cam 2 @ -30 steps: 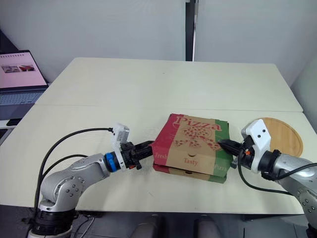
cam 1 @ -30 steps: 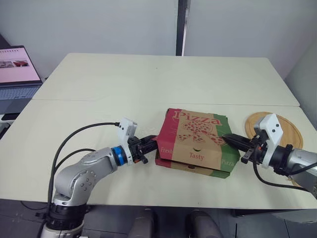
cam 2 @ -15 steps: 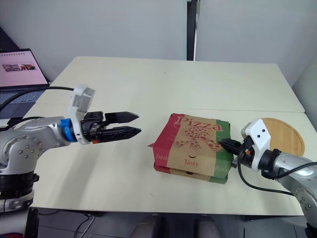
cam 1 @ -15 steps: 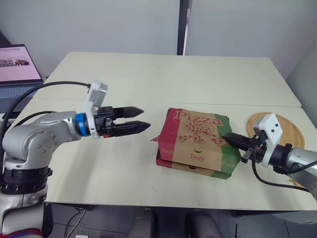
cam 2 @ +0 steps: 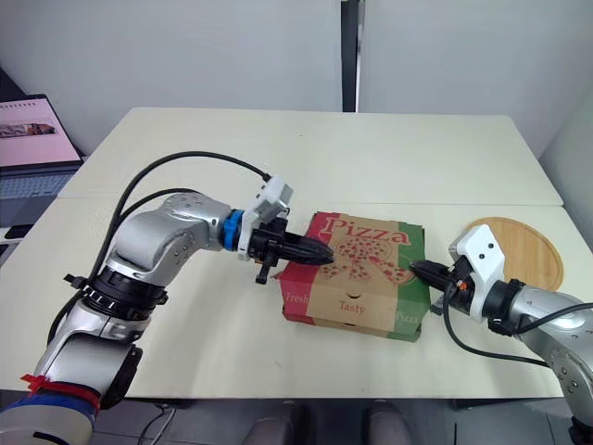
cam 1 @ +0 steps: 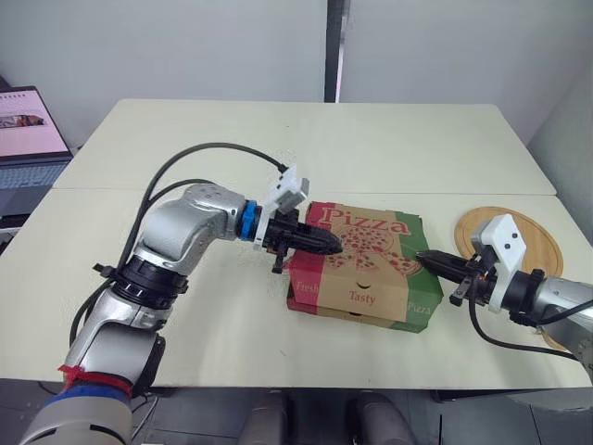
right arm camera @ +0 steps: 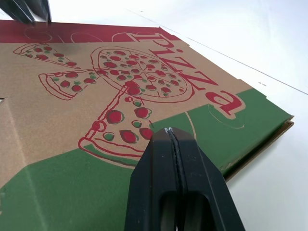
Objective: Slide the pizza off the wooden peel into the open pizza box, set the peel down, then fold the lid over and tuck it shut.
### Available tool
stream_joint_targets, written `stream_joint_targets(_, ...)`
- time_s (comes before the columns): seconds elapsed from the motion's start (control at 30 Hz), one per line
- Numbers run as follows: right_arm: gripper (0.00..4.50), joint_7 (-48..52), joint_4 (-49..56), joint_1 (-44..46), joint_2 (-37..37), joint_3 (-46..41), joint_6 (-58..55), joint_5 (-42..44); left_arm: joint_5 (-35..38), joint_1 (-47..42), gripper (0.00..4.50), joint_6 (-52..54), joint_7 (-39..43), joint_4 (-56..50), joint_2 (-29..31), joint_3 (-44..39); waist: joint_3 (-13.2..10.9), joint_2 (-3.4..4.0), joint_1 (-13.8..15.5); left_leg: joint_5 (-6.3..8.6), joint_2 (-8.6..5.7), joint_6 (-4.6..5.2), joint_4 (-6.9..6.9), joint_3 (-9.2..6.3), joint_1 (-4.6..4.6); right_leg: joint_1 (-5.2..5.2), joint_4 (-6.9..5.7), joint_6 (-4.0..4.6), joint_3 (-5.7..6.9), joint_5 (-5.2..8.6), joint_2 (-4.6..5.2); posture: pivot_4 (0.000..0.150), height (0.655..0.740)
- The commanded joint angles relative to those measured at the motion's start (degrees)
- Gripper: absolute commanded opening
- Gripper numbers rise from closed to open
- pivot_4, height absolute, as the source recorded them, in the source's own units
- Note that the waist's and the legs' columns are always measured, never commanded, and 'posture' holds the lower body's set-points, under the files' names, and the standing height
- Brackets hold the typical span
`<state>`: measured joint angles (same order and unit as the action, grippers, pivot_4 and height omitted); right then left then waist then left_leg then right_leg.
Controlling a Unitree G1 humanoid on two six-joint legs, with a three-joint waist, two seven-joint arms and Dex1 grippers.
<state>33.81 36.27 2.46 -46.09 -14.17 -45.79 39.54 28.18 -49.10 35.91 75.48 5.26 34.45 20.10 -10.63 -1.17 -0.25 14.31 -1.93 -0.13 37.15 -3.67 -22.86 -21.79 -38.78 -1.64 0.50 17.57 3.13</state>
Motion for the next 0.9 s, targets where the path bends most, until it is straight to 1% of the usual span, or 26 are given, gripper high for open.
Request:
stream_joint_targets(0.03,0.0,0.0,1.7,-0.8,-0.1,-3.8,0.8,0.9,-2.8,-1.3,0.03,-3.5,1.5,1.2,-1.4,0.4,0.0,0.0,0.1,0.0,-0.01,0.0,0.01,-0.01,-0.01,0.0,0.0,0.0,0.0,0.0,0.0,0.15,0.74)
stream_joint_targets(0.1,0.0,0.0,1.5,-2.3,-0.8,-7.5,0.0,1.5,-3.8,-1.4,0.03,-4.4,2.1,1.9,-2.1,0.2,0.0,0.0,0.2,0.0,-0.02,0.01,0.01,-0.02,-0.03,0.0,0.01,0.0,0.01,0.0,0.01,0.15,0.74)
stream_joint_targets(0.2,0.0,1.6,0.4,-7.2,-2.9,-13.4,-0.1,-0.1,-4.9,-1.5,0.03,-5.6,2.9,2.9,-2.9,-0.1,0.0,-0.01,0.4,0.0,-0.07,0.01,0.01,-0.06,-0.05,0.01,0.01,-0.01,0.03,0.0,0.02,0.15,0.74)
stream_joint_targets(0.3,0.0,4.1,0.9,-12.7,-4.6,-15.9,0.4,-1.4,-5.7,-1.4,0.03,-6.3,3.4,3.6,-3.4,-0.4,0.0,-0.01,0.4,0.0,-0.1,0.02,0.02,-0.07,-0.04,0.03,-0.01,-0.02,0.03,0.01,0.02,0.15,0.74)
stream_joint_targets(0.43,0.0,5.7,3.9,-17.2,-4.9,-14.2,0.2,-1.2,-6.2,-1.5,0.03,-6.9,3.7,4.3,-3.9,-0.8,0.0,0.0,0.0,0.0,-0.07,0.02,0.05,-0.07,-0.01,0.03,-0.08,-0.02,0.02,0.01,0.01,0.15,0.74)
stream_joint_targets(0.53,0.0,5.0,4.9,-17.8,-3.9,-11.0,0.2,-1.4,-6.3,-1.6,0.03,-7.0,3.8,4.3,-4.3,-1.0,0.0,-0.01,-0.2,-0.01,-0.03,0.02,0.07,-0.01,0.05,0.03,-0.14,-0.02,-0.03,0.01,0.01,0.15,0.74)
stream_joint_targets(0.63,0.0,3.6,5.8,-16.5,-1.5,-7.4,0.6,-1.0,-6.4,-1.3,0.03,-6.8,3.9,3.8,-4.6,-1.1,0.0,-0.01,-0.1,-0.01,-0.03,0.02,0.12,-0.09,0.04,0.07,-0.15,-0.02,0.04,0.01,-0.01,0.15,0.74)
stream_joint_targets(0.8,0.0,2.7,6.3,-15.0,0.2,-7.0,-0.2,0.3,-6.9,-1.0,0.03,-6.9,4.2,3.8,-4.9,-1.1,0.0,-0.01,0.0,-0.01,-0.11,0.02,0.15,-0.08,0.02,0.07,-0.14,-0.03,0.02,0.01,0.0,0.15,0.74)
stream_joint_targets(0.9,0.0,3.0,6.1,-15.8,-0.9,-8.5,0.1,-0.9,-7.0,-1.0,0.03,-7.0,4.2,3.8,-5.1,-1.1,0.0,-0.01,0.1,-0.01,-0.1,0.02,0.16,-0.11,0.01,0.07,-0.14,-0.03,0.03,0.01,0.0,0.15,0.74)
